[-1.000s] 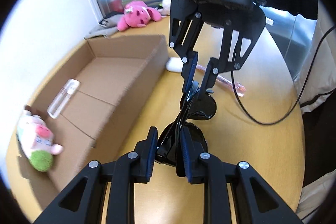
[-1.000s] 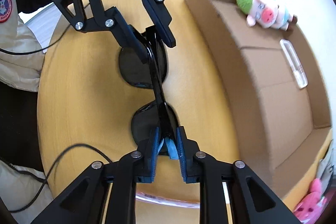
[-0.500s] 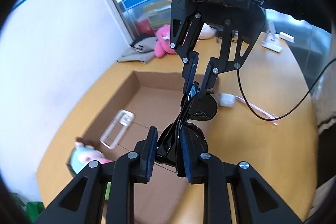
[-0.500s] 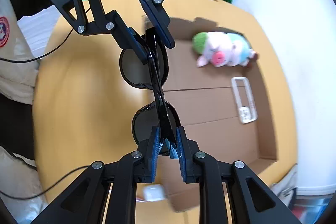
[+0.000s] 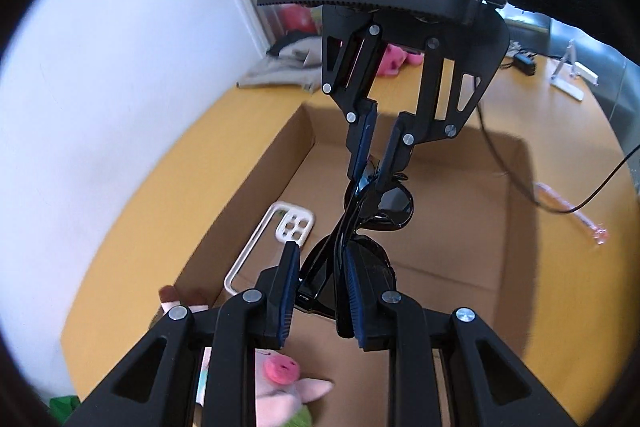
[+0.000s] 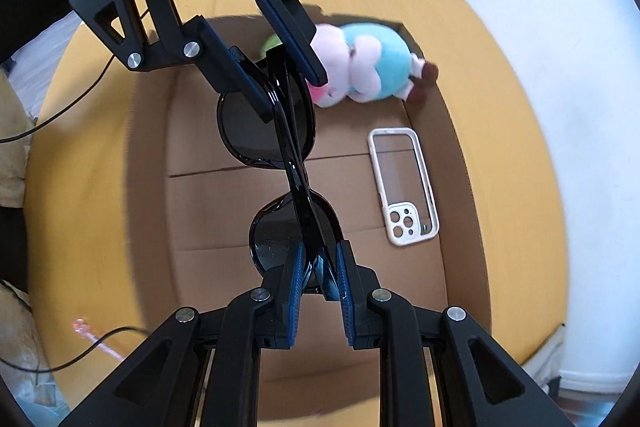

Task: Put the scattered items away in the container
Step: 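Carry the sunglasses with both grippers over the box and lower them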

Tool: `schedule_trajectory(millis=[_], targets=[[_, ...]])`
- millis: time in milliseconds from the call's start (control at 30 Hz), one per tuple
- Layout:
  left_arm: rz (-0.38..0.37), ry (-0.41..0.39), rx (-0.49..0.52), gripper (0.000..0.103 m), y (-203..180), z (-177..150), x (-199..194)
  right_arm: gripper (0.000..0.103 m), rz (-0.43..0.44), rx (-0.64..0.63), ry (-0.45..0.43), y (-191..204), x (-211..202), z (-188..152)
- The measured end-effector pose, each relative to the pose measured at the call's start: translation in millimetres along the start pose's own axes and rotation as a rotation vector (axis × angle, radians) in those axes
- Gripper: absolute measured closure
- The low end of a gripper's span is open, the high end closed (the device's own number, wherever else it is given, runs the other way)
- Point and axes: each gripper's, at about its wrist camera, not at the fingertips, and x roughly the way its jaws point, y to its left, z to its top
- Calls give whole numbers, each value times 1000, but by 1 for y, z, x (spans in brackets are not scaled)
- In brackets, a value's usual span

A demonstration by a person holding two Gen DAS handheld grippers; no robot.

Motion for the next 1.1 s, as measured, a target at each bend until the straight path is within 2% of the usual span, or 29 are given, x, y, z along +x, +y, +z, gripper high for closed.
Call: schedule_trajectory(millis=[233,500,867,1000,1033,1067,1100], targets=[[-32,117,-29,81,37,-19,61,85,76,40,-11,-44,65,3],[-69,262,-7,80,33,-35,106,85,171,62,10,-51,115,-3],[-50,348,-9,77,25,-44,123,85,160,89,12,-49,130,-2],[-43,329,-24,67,23,-44,112,84,144,111,1,-48,126,-3],[-38,318,-33,64,23,-43,105,83,140,117,-6,-47,122,-3],[-31,310,-41,64,23,-42,100,72,138,125,-16,-46,117,-4],[-23,301,-48,61,22,-41,93,57,134,136,-28,-45,112,-4]])
